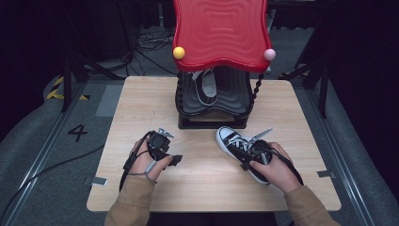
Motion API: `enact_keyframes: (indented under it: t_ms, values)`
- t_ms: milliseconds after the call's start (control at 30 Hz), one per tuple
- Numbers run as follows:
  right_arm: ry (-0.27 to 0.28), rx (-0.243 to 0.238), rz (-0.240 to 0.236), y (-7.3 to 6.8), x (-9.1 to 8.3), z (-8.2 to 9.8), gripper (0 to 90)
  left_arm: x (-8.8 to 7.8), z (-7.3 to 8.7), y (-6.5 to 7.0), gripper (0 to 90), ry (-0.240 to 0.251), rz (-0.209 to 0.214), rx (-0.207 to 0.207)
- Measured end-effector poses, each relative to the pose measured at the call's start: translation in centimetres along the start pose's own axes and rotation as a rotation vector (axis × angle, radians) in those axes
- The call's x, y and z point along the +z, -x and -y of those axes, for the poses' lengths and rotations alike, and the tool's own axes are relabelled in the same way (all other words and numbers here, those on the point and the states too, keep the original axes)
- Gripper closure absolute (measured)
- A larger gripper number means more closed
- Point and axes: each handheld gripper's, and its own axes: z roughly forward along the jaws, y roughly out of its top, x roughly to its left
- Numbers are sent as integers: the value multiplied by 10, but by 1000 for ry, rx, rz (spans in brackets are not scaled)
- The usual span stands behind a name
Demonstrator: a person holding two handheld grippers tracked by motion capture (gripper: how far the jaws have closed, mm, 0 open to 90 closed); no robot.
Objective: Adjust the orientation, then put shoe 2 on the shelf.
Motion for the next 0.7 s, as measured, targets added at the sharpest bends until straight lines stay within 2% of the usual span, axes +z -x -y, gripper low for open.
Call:
enact_keyframes:
  t_ms: [100,167,300,367,433,500,600,700]
  values:
    - [30,3,6,0,2,0,738,0,1,-2,352,-1,0,-2]
    - [46,-6,27,-2,3,0,737,0,1,-2,352,-2,1,-2]
    - [75,-4,28,-2,1,3,797,1,-1,0,350,-1,8,5]
    - [91,-33,48,-5,0,5,833,1,-1,0,350,2,10,7]
    - [109,-67,92,-10,-1,5,855,1,-1,-1,350,8,10,7]
    - [139,-68,118,-13,-6,4,865,0,-1,-4,350,13,8,4]
    - [177,-34,99,-10,-12,6,869,-2,2,-8,350,17,3,-5]
    - [188,-32,88,-10,-17,7,869,-4,2,-10,350,22,3,-14]
